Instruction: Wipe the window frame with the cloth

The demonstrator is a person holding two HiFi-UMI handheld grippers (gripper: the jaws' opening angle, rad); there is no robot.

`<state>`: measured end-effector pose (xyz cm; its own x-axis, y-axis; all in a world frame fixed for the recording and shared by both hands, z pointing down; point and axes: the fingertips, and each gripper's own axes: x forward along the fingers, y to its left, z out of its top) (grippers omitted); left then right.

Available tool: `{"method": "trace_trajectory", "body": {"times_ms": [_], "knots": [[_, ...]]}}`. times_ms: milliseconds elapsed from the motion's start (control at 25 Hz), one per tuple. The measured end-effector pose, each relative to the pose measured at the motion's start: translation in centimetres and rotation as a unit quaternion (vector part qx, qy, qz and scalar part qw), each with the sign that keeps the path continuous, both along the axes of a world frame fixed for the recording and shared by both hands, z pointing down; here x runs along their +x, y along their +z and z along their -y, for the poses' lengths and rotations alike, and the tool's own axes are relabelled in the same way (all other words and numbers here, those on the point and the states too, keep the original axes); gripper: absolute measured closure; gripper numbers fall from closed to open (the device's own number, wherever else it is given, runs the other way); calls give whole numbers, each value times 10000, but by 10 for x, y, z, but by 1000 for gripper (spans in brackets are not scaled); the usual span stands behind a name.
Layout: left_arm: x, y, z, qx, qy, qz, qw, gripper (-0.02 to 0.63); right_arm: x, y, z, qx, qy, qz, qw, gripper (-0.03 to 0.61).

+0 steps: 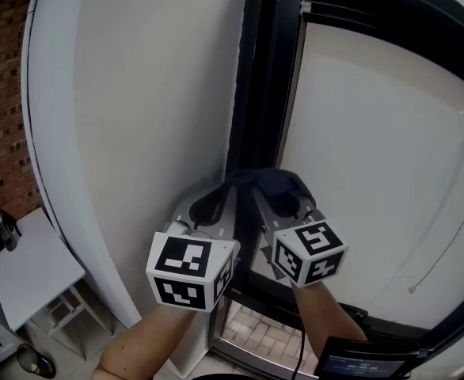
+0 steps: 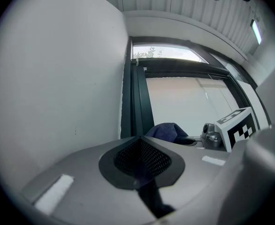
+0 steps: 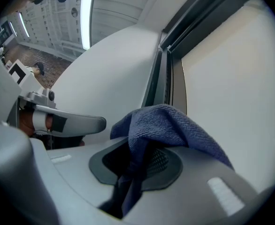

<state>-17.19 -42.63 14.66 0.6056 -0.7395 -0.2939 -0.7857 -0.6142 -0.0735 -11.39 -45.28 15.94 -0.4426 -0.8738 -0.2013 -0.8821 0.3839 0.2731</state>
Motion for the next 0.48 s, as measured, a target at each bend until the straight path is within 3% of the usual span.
{"method": "trace_trajectory", "body": {"times_ms": [200, 480], "knots": [[-8, -22, -3, 94, -26, -173, 9998, 620, -3, -35, -6, 318, 49, -153, 9994, 514], [-10, -78, -12, 649, -179, -260, 9974, 620, -6, -75, -5, 541, -78, -199, 9983, 514]]}}
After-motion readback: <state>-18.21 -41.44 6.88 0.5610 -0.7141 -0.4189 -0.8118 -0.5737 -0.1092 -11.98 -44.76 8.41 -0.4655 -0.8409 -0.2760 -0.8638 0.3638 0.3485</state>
